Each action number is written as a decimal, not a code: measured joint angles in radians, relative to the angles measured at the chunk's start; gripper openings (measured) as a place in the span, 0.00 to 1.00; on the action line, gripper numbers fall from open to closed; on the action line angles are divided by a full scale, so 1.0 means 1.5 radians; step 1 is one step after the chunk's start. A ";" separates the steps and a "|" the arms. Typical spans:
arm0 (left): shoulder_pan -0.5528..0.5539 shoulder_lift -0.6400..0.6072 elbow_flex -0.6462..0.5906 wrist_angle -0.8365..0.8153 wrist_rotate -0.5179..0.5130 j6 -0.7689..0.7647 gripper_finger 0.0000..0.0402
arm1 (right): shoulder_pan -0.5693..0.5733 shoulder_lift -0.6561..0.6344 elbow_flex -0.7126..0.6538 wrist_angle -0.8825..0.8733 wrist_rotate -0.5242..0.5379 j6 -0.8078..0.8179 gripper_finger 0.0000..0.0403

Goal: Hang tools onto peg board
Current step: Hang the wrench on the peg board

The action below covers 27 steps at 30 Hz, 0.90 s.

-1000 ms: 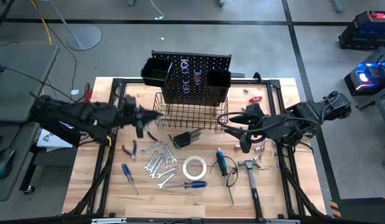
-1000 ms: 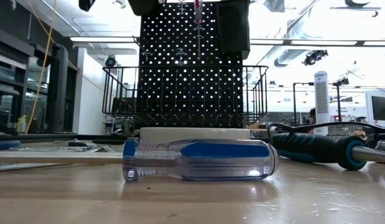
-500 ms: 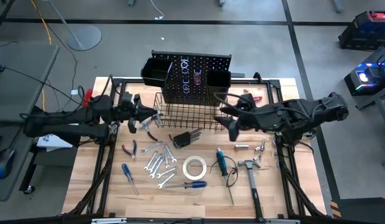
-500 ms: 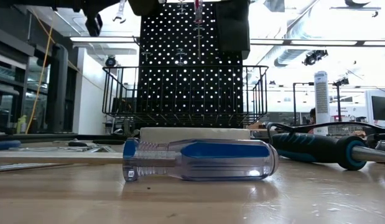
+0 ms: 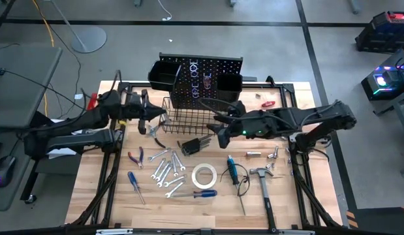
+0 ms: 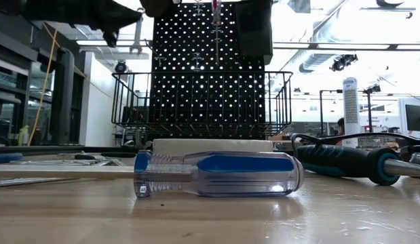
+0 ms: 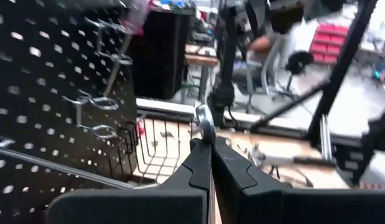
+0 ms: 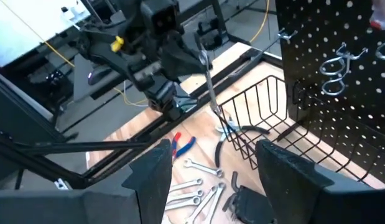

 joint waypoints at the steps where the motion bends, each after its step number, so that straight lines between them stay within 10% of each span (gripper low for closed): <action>1: 0.002 0.008 0.000 0.001 0.013 0.010 0.00 | 0.000 -0.001 0.000 0.005 0.000 0.000 0.55; 27: 0.019 0.017 0.000 -0.097 0.024 0.073 0.00 | 0.000 -0.009 0.000 0.017 0.001 -0.006 0.55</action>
